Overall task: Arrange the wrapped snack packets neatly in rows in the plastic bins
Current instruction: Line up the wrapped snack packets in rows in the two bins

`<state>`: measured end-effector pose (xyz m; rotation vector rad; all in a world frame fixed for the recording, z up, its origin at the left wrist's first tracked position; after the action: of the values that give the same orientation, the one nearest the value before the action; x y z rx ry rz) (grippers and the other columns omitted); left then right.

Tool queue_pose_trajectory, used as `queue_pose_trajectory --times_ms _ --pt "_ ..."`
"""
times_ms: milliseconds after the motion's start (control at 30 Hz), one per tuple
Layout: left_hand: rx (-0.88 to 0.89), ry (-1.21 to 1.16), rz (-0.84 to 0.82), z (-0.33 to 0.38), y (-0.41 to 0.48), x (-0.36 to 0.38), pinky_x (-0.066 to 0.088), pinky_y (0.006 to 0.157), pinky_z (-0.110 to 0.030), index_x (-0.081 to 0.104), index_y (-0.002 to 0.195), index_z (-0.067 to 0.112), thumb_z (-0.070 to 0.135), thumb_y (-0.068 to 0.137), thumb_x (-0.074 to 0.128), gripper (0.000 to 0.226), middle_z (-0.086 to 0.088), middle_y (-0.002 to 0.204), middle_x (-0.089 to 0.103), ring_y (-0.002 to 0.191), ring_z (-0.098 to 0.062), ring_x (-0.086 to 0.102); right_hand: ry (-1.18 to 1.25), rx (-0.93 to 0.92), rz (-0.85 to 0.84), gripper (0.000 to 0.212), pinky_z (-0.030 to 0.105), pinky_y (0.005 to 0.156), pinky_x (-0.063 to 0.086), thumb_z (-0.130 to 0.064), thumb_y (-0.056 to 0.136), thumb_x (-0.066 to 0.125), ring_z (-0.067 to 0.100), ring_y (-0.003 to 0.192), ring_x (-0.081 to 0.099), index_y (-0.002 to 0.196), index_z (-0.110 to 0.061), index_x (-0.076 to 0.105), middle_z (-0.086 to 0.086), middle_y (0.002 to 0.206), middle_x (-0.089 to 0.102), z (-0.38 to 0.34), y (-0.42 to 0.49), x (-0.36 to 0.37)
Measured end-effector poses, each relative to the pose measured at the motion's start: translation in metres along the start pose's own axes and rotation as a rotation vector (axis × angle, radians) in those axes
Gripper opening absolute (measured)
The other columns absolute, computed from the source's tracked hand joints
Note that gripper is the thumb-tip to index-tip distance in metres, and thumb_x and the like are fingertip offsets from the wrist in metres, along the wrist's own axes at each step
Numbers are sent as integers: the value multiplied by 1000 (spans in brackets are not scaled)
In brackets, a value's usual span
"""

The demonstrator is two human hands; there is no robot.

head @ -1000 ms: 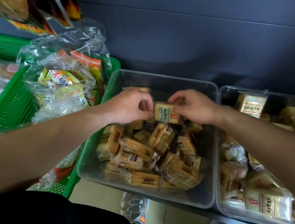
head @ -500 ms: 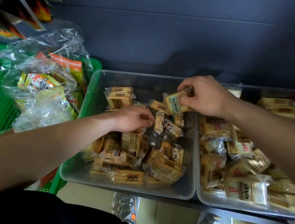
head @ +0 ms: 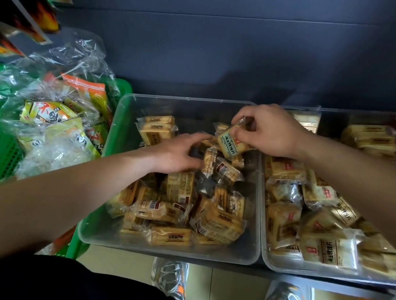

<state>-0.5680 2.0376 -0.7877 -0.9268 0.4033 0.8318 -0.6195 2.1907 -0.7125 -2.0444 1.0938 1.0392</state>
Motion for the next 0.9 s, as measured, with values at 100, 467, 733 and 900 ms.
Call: queue_pose_trajectory --times_ms 100,467,733,900 --pt "74 79 16 13 7 5 53 94 -36 39 151 37 19 97 65 62 5 153 40 105 -13 62 -6 4 4 26 24 57 40 -42 95 64 1 68 59 112 -24 70 -12 75 66 1 0 4" --pt "88 -28 227 6 1 -38 48 84 -29 70 94 31 34 92 71 4 15 99 69 96 -6 63 8 19 36 35 26 76 39 -40 100 57 8 91 56 128 -21 62 -9 102 64 8 2 3" --pt "-111 -248 433 -28 -21 -72 56 76 -35 67 87 21 31 97 65 15 0 84 73 79 -19 71 9 27 -5 31 29 74 44 -37 103 53 10 92 60 126 -18 63 -6 102 66 3 -1 2" --pt "-156 -316 450 -34 -29 -78 59 82 -45 66 86 16 29 98 63 17 -6 89 75 86 -25 74 5 33 -10 29 30 74 45 -36 103 53 10 91 59 124 -19 64 -3 107 69 -1 -1 1"
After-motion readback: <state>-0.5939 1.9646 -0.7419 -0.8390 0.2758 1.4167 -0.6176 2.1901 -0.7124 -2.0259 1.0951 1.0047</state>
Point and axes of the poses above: each hand's wrist, its own y-axis towards the middle knuckle, its own x-axis out of the palm, z = x × y, the point moved 10 cm from there along y, towards the middle knuckle
